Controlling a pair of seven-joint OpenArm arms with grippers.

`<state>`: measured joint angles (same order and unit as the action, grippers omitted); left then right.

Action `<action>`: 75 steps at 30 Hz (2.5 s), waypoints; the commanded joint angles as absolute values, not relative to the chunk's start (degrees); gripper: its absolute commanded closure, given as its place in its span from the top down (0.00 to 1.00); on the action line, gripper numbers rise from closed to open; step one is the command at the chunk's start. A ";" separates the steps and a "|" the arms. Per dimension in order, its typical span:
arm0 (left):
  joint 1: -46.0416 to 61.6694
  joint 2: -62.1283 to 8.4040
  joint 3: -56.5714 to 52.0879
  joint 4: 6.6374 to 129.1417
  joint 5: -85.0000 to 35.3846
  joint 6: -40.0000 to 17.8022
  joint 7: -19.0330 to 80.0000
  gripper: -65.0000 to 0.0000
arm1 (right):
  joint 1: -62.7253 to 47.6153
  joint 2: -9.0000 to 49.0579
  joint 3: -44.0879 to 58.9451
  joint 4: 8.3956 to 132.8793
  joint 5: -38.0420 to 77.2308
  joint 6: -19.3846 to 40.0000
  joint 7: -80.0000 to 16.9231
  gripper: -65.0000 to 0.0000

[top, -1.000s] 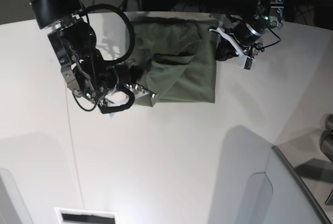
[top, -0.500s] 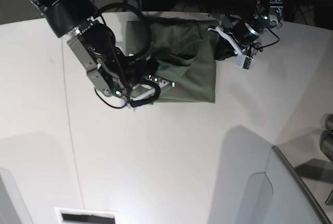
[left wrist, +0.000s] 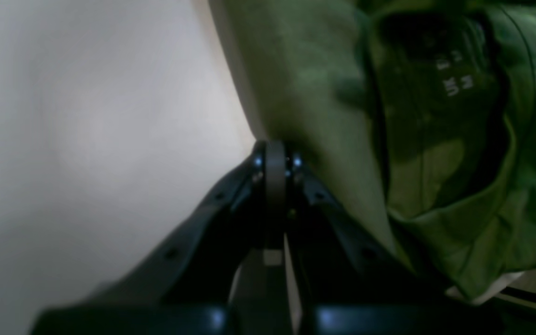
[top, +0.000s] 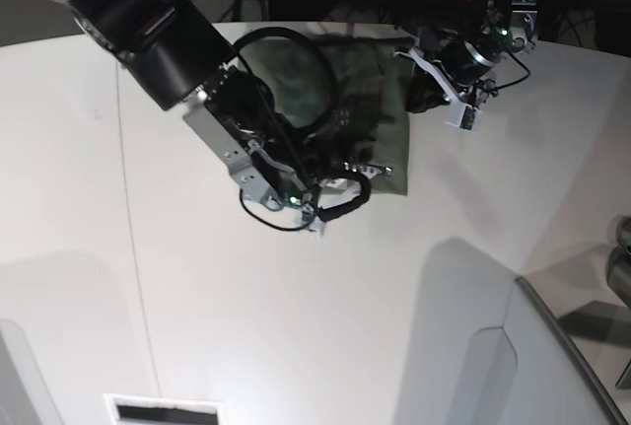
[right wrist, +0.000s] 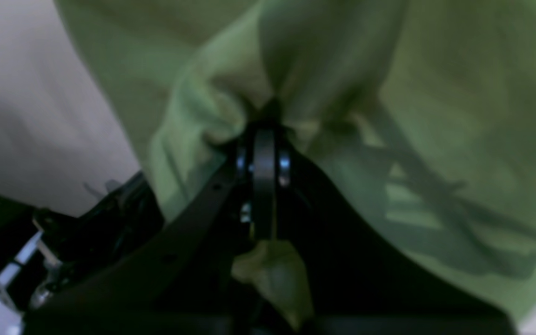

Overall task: Layout the t-shirt on the table in an organized manner, then fold the t-shirt properly
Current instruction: 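Smooth the top of the folded shirt with the right gripper, then press both grippers along the folded shirt's sides to square it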

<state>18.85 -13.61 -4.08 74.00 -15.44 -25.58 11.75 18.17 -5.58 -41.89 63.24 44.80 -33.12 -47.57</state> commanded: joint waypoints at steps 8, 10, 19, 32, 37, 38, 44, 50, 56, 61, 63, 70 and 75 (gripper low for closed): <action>24.31 -15.60 -12.62 81.27 -14.11 -25.63 15.08 0.00 | 22.99 -7.43 -42.68 58.51 44.70 -25.36 -42.51 0.00; 24.92 -15.60 -14.55 82.07 -13.93 -25.63 15.08 0.00 | 23.16 -7.52 -42.51 58.77 44.70 -22.02 -42.42 0.00; 27.38 -15.69 -19.82 82.59 -13.93 -25.71 14.90 0.00 | 20.35 0.13 -42.42 76.00 53.32 -20.00 -48.57 0.00; 29.49 -15.52 -28.35 82.51 -13.85 -33.54 14.81 0.00 | 2.95 6.81 -41.19 91.47 50.86 -33.71 -54.90 0.00; 28.97 -15.25 -27.82 82.59 -13.85 -33.54 14.90 0.00 | 1.45 7.87 -41.45 89.45 50.86 -33.63 -52.18 0.00; 28.88 -15.16 -27.74 82.59 -13.85 -33.54 14.90 0.00 | 1.54 7.69 -41.54 88.13 50.77 -33.54 -52.09 0.00; 27.30 -15.16 -22.90 82.68 -13.85 -33.63 15.08 0.00 | 1.71 7.43 -41.54 83.38 50.77 -33.54 -51.12 0.00; 26.86 -12.26 -19.65 89.01 -14.29 -33.63 15.43 0.00 | 1.36 8.92 -41.01 92.44 51.21 -33.89 -51.82 0.00; 24.92 -7.08 -16.75 100.53 -16.04 -33.71 24.84 0.00 | -2.51 13.58 -32.40 98.42 51.30 -33.80 -53.41 0.00; 21.23 -6.64 -6.11 98.33 -16.22 -33.45 25.10 0.00 | -5.93 15.16 -25.80 98.51 51.12 -32.48 -53.32 0.00; 19.74 -6.55 -3.56 95.87 -16.22 -33.36 25.10 0.00 | -6.37 15.25 -25.54 98.42 51.03 -30.46 -53.23 0.00; 18.95 -7.96 -3.03 89.54 -16.22 -33.36 24.92 0.00 | -6.81 14.81 -25.80 98.15 50.86 -29.41 -52.62 0.00; 18.86 -8.66 -3.03 85.05 -16.13 -33.36 22.11 0.00 | -6.55 15.08 -25.80 91.03 50.86 -25.36 -47.43 0.00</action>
